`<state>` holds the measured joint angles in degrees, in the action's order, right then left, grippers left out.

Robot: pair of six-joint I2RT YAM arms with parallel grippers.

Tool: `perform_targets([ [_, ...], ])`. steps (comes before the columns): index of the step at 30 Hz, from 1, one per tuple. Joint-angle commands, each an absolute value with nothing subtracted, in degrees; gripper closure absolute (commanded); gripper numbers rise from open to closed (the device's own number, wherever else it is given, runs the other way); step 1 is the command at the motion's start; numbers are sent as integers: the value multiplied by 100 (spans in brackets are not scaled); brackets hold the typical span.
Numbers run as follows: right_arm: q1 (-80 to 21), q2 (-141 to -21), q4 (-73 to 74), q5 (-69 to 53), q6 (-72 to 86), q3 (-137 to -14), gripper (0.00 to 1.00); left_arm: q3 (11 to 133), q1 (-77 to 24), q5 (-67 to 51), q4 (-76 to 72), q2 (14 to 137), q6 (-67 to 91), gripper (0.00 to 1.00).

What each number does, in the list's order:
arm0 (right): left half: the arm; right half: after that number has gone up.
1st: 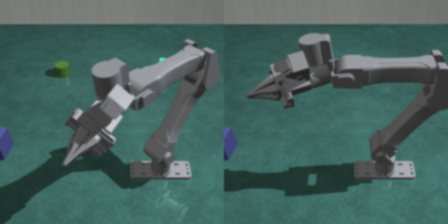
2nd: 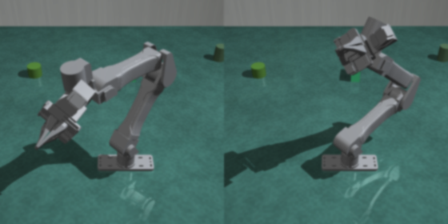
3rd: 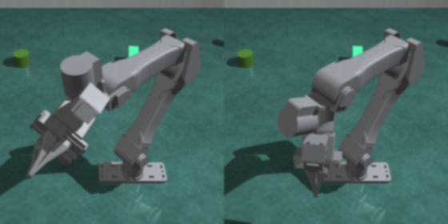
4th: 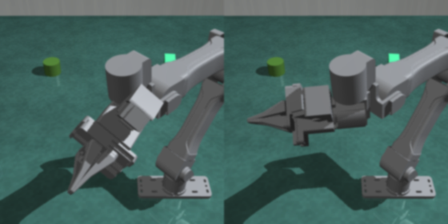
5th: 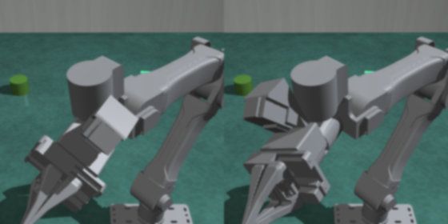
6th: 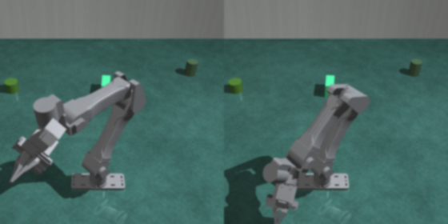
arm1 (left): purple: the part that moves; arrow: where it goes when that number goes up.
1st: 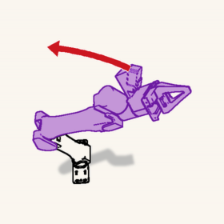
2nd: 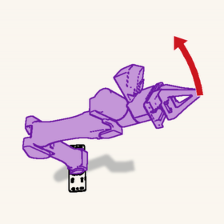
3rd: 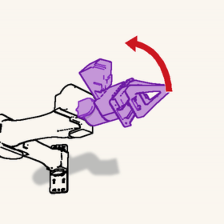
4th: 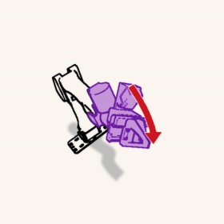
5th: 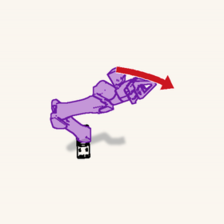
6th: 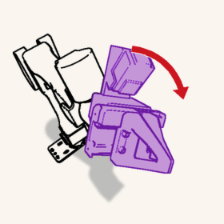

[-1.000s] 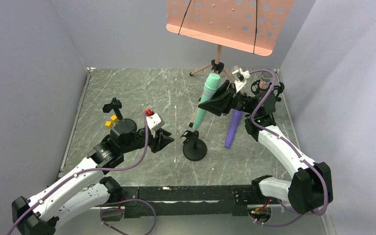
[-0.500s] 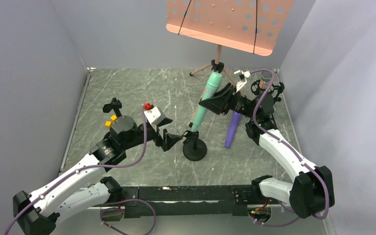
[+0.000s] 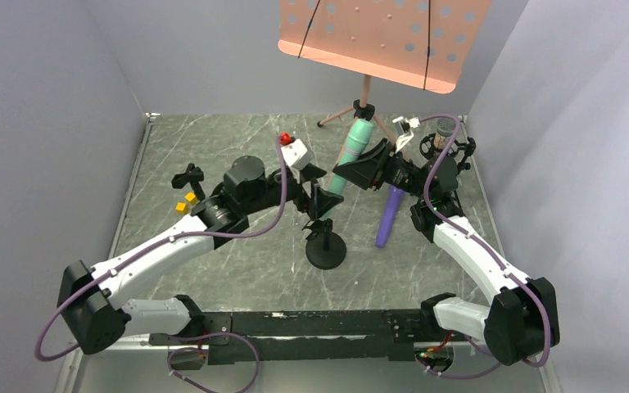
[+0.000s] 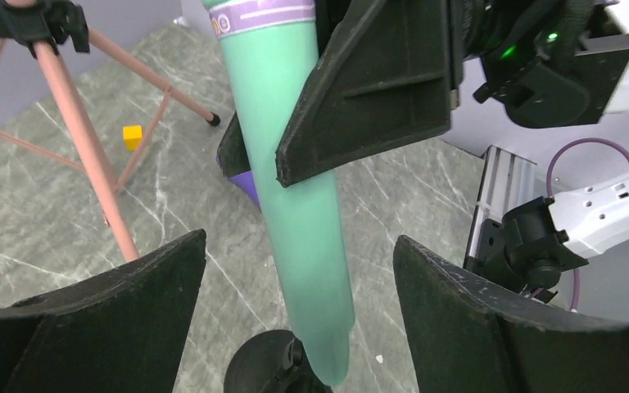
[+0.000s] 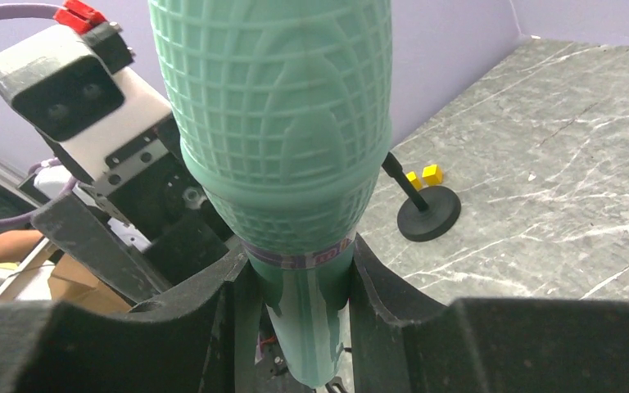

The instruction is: Attach the microphones to the stand

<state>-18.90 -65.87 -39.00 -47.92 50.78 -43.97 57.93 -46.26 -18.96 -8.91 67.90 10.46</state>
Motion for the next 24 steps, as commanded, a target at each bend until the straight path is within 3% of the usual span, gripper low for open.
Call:
perform_targets([
  [1,-1881,-6478,-4001,-4677,5122,-4567,100,6193,-4796,-1581,-884,7056,1175,14],
  [3,-1881,-6495,-4003,-4660,5105,-4557,100,6204,-4853,-1630,-921,7164,1173,22],
  [9,-1881,-6512,-4001,-4705,5009,-4544,100,6434,-4860,-2066,-759,7398,1076,64],
  [11,-1881,-6501,-3983,-4763,4897,-4544,100,6527,-4860,-2213,-544,7396,880,86],
  [13,-1881,-6491,-4001,-4892,4737,-4552,100,6665,-4848,-2188,-168,7334,492,95],
  [14,-1881,-6479,-4000,-4993,4559,-4571,95,6745,-4831,-2154,50,7273,345,97],
  [15,-1874,-6485,-3988,-5145,4433,-4589,83,6796,-4782,-2152,251,7216,225,98],
  [18,-1810,-6446,-4219,-5938,3801,-4651,30,6979,-4568,-2487,729,7085,72,100],
  [19,-1741,-6432,-4327,-6234,3680,-4669,18,7051,-4488,-2645,898,7076,-35,100],
  [21,-1581,-6404,-4770,-6557,3711,-4640,2,7185,-4394,-2945,1214,7082,-235,100],
  [24,-1391,-6477,-5591,-6789,4229,-4632,0,7246,-4365,-3128,1461,7052,-339,100],
])
